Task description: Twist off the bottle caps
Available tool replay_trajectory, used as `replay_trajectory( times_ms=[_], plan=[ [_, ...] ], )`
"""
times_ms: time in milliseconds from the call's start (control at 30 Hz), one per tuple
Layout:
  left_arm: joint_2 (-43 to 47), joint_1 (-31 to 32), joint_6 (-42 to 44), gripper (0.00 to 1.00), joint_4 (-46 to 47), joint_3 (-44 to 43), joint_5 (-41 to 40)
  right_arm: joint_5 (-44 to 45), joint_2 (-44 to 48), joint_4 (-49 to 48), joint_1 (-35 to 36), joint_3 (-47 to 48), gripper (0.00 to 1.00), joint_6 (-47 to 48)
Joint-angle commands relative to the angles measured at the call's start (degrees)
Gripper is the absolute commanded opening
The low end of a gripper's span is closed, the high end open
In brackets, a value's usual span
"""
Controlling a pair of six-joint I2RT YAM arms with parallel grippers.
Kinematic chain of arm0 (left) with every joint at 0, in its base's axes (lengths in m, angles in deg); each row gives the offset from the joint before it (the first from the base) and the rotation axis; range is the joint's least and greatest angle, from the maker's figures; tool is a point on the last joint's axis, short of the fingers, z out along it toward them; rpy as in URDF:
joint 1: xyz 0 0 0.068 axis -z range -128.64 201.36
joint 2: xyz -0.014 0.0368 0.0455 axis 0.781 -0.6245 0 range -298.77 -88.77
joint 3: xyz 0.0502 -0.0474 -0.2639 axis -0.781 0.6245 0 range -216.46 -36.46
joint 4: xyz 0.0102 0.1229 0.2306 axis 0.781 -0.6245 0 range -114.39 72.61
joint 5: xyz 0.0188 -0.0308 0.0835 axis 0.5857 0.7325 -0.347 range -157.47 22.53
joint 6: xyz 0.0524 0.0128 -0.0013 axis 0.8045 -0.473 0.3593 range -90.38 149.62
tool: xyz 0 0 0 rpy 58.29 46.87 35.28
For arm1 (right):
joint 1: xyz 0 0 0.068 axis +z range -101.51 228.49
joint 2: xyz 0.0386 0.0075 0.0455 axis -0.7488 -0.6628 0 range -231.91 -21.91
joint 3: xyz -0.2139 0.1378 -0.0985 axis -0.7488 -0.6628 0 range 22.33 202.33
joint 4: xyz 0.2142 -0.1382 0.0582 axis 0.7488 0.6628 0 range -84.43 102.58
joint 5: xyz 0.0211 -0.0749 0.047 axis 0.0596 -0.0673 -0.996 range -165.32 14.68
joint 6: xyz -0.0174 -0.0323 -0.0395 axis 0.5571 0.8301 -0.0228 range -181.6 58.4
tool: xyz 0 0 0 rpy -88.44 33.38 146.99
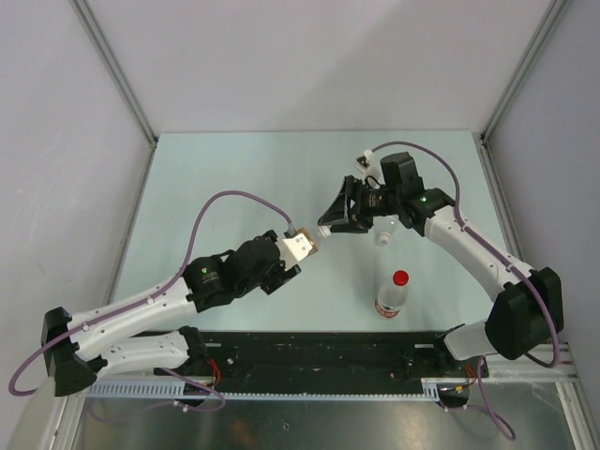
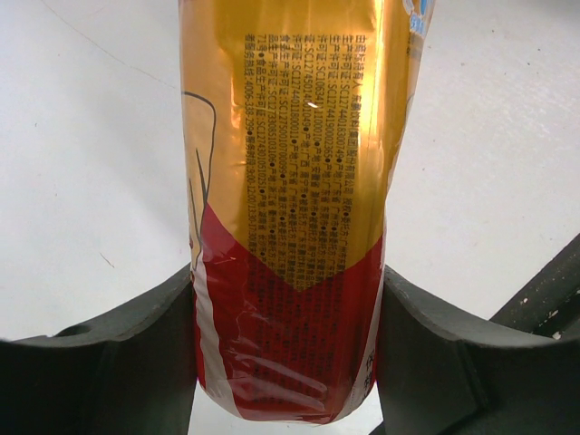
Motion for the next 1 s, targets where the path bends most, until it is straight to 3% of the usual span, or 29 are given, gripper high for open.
replay_trajectory(
  times_ms=[0, 333, 767, 967],
  plan=[
    [0.3, 0.5, 1.3, 0.0, 1.2, 0.0, -1.8, -1.2, -1.2, -0.2, 0.7, 0.4, 0.57, 0.2],
    [0.6, 0.6, 1.2, 0.0, 1.3, 0.1, -1.1, -1.6, -2.5, 0.5, 1.2, 0.4, 0.46, 0.8],
    [1.4, 0.6, 1.2, 0.0, 1.2, 0.3, -0.5, -2.7, 0.6, -3.9, 1.1, 0.4, 0.04, -2.0],
    [2.6, 0.6, 1.1, 0.0, 1.3, 0.1, 0.3, -2.0, 3.0, -5.1, 2.0, 0.4, 0.0, -0.7]
  ],
)
